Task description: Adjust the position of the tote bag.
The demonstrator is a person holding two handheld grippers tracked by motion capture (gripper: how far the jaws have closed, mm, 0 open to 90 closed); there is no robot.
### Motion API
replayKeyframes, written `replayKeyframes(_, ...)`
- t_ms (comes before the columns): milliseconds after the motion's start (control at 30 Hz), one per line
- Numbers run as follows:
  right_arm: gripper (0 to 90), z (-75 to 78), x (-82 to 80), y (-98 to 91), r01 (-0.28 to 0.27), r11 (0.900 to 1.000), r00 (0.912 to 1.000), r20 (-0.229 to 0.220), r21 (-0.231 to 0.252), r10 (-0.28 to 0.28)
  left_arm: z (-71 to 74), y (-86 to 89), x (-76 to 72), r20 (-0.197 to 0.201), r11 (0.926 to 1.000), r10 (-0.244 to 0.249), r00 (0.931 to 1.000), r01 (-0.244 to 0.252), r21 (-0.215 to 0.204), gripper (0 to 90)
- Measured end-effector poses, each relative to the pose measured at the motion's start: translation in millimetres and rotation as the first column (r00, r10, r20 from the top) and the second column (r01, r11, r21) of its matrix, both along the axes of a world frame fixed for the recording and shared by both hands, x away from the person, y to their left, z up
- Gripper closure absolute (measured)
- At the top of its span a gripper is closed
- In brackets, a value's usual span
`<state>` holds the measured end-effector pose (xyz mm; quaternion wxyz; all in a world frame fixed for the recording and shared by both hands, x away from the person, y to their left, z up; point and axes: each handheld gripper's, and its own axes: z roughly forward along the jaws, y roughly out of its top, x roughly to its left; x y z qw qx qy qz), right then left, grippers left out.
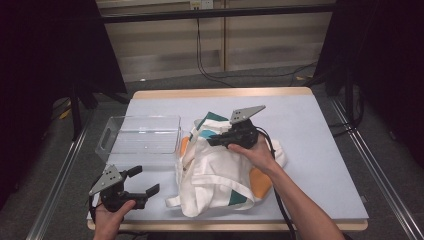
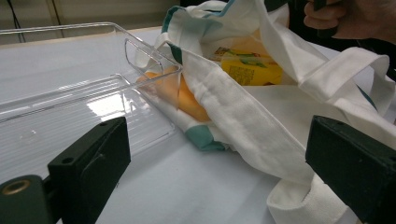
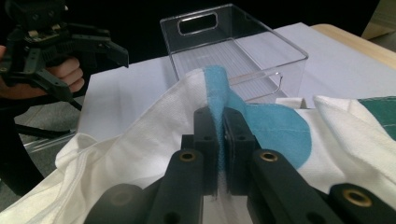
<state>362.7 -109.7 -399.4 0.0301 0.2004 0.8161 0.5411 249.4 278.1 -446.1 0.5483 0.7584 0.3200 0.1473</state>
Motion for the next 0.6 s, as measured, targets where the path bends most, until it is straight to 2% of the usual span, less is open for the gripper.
replayKeyframes(233, 86.6, 7.9, -5.5, -16.7, 0.013, 0.9988, 0.9998, 0.016, 0.047, -0.014, -0.9, -2.1, 1.2, -0.004, 1.0, -0.002, 1.0, 0.002, 0.006, 6.5)
replayKeyframes(433, 86.7, 13.4, -10.3, -26.8, 0.015, 0.9983, 0.9996, 0.025, 0.056, -0.016, -1.8, -2.7, 1.8, -0.015, 0.9997, -0.017, 0.9997, 0.017, -0.019, 6.5)
replayKeyframes(600, 86.8, 18.0, -17.4, -42.8, 0.032, 0.9956, 0.9985, 0.042, 0.088, -0.036, -1.2, -1.9, 1.4, -0.01, 1.0, -0.009, 0.9999, 0.009, -0.004, 6.5)
